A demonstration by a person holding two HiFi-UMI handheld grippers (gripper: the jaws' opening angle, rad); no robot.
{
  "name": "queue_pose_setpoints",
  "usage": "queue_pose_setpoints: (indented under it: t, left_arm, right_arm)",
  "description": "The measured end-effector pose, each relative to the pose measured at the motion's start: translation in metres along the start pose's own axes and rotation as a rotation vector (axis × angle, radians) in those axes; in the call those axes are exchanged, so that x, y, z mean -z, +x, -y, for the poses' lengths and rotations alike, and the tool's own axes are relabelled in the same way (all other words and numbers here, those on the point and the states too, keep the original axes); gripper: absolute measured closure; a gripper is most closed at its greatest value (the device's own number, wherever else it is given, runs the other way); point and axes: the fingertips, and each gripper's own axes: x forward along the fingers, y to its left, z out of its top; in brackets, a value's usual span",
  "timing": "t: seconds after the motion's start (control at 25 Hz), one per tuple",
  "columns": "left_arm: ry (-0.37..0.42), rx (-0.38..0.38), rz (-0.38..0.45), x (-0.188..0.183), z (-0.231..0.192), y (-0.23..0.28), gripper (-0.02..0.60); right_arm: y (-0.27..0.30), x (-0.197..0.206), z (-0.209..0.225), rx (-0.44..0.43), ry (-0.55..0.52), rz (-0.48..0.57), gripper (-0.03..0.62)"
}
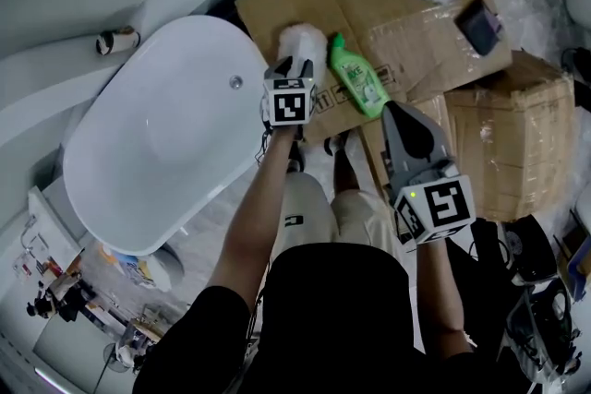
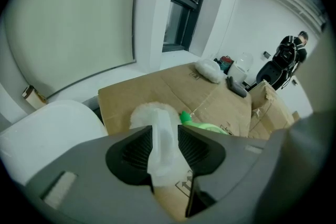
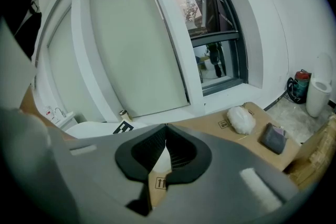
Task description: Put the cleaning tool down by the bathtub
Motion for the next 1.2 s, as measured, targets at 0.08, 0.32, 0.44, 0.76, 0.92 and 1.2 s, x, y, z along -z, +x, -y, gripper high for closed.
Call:
queue_pose_setpoints:
  t: [0.08, 0.32, 0.44, 0.76, 0.92, 1.2]
  left_arm:
    - [0.002, -0.001, 0.007, -0.002, 0.002, -0.008, 0.43]
    - [0.005, -0.006, 0.023, -0.007, 0.008, -0.039, 0.434]
    - [0.015, -0.001, 0.027, -0.008, 0.01, -0.052, 0.44]
    - [0.097, 0.016, 0.069, -0.001, 0.018, -0.089, 0.448]
    - [0.145, 0.039, 0.089, 0.012, 0.026, -0.112, 0.456]
    - [0.185, 0.065, 0.143, 0.035, 0.025, -0.163, 0.469]
  right_arm:
    - [-0.003, -0.004, -0.002, -0.011, -0.004, 0.015, 0.586]
    - [-0.015, -0.013, -0.01, -0.027, -0.017, 0.026, 0.586]
    - [-0.017, -0.012, -0.012, -0.028, -0.021, 0.032, 0.586]
    - [-0.026, -0.011, -0.041, -0.027, -0.044, 0.046, 0.586]
    - [-0.035, -0.011, -0.064, -0.023, -0.064, 0.066, 0.586]
    - [-0.062, 0.0, -0.109, 0.007, -0.065, 0.106, 0.586]
